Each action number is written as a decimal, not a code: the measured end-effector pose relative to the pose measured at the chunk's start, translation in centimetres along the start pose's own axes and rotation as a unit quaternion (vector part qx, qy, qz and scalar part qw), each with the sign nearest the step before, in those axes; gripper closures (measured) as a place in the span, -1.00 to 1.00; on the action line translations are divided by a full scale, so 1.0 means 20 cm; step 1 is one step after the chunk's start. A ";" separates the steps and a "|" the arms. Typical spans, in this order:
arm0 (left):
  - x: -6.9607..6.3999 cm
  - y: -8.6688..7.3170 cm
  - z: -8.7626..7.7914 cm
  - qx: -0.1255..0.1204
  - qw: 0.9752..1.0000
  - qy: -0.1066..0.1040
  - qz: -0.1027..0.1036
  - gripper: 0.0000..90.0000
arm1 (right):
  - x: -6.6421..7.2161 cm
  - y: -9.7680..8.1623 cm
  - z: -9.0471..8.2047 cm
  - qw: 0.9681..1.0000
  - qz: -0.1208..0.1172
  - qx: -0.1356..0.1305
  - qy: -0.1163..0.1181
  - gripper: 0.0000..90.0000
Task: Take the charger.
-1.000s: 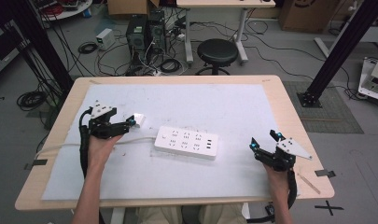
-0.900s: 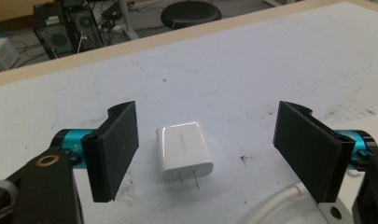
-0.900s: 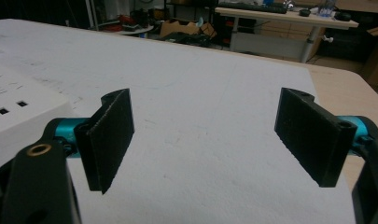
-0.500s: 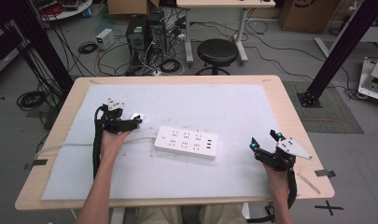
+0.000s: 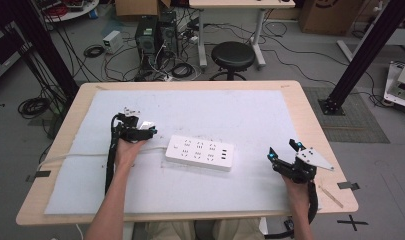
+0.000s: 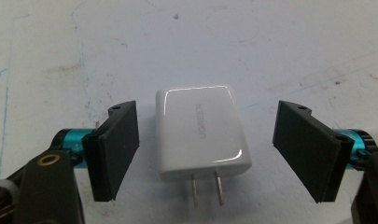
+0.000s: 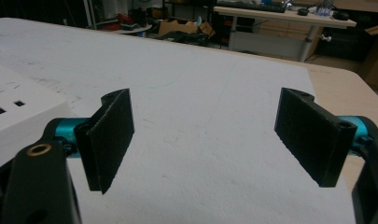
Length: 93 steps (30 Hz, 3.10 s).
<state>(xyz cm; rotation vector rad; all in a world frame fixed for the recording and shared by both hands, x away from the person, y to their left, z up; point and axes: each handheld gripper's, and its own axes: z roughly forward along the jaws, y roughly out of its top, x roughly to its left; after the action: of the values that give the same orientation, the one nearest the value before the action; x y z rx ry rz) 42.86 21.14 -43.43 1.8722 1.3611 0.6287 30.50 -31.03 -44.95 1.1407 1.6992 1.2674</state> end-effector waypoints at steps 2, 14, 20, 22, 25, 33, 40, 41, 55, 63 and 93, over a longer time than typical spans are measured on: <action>0.00 -0.01 0.02 0.006 1.000 0.003 0.001 -0.49 | 0.00 0.00 0.00 1.000 0.001 0.002 -0.001 -0.55; 0.00 -0.02 0.06 0.014 1.000 0.009 0.006 -0.41 | 0.00 0.00 0.00 1.000 -0.006 0.004 -0.002 -0.55; 0.01 -0.03 0.08 0.013 1.000 0.009 0.003 -0.35 | 0.00 0.00 0.00 1.000 -0.005 0.006 -0.001 -0.55; 0.01 -0.03 0.08 0.013 1.000 0.010 0.004 -0.34 | 0.00 0.00 0.01 1.000 -0.009 0.005 -0.002 -0.55; 0.01 -0.03 0.08 0.016 1.000 0.012 0.007 -0.33 | 0.00 0.00 0.01 1.000 -0.010 0.006 -0.002 -0.55; 0.00 -0.04 0.09 0.019 1.000 0.009 0.006 -0.28 | 0.01 0.00 0.01 1.000 -0.009 0.007 -0.002 -0.55; 0.01 -0.04 0.09 0.020 1.000 0.009 0.007 -0.21 | 0.01 0.00 0.01 1.000 -0.009 0.007 -0.003 -0.55; 0.01 -0.04 0.09 0.020 1.000 0.009 0.007 -0.20 | 0.01 0.00 0.01 1.000 -0.009 0.007 -0.003 -0.55; 0.01 -0.04 0.09 0.016 1.000 0.008 0.006 -0.06 | 0.01 0.00 0.01 1.000 -0.009 0.007 -0.002 -0.55; 0.01 -0.04 0.09 0.015 1.000 0.008 0.005 -0.06 | 0.01 0.00 0.01 1.000 -0.012 0.009 -0.002 -0.55; -0.10 -0.03 -0.28 -0.053 0.997 -0.015 0.046 -0.06 | 0.02 0.01 0.01 1.000 -0.022 0.013 -0.005 -0.55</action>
<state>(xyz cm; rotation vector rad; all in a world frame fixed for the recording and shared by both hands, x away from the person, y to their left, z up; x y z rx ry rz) 37.78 20.85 -40.32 1.8610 1.2035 0.7018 30.63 -30.58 -44.92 1.1169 1.7289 1.2134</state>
